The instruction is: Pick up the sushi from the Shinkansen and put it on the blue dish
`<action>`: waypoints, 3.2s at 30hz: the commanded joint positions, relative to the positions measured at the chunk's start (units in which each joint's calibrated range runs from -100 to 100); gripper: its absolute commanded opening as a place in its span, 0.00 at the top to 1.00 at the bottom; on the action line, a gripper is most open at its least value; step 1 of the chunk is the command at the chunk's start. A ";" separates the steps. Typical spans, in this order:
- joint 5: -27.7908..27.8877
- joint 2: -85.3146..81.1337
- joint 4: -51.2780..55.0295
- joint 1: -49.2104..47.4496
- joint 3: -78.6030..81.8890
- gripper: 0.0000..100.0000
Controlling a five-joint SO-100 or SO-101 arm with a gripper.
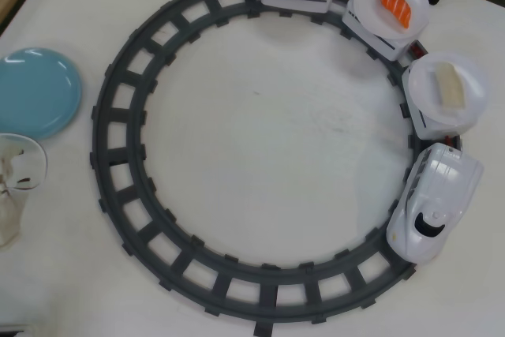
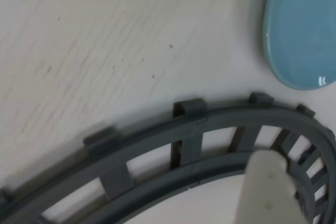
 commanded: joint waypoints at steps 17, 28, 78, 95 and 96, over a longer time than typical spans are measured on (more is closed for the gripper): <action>0.05 -1.16 -0.12 0.67 -1.23 0.85; -0.10 -1.16 0.39 0.75 -1.32 0.85; 4.45 -1.16 6.33 16.60 -5.64 0.85; 6.22 -1.16 6.33 22.23 -5.55 0.85; 6.28 -1.16 6.33 22.76 -5.55 0.85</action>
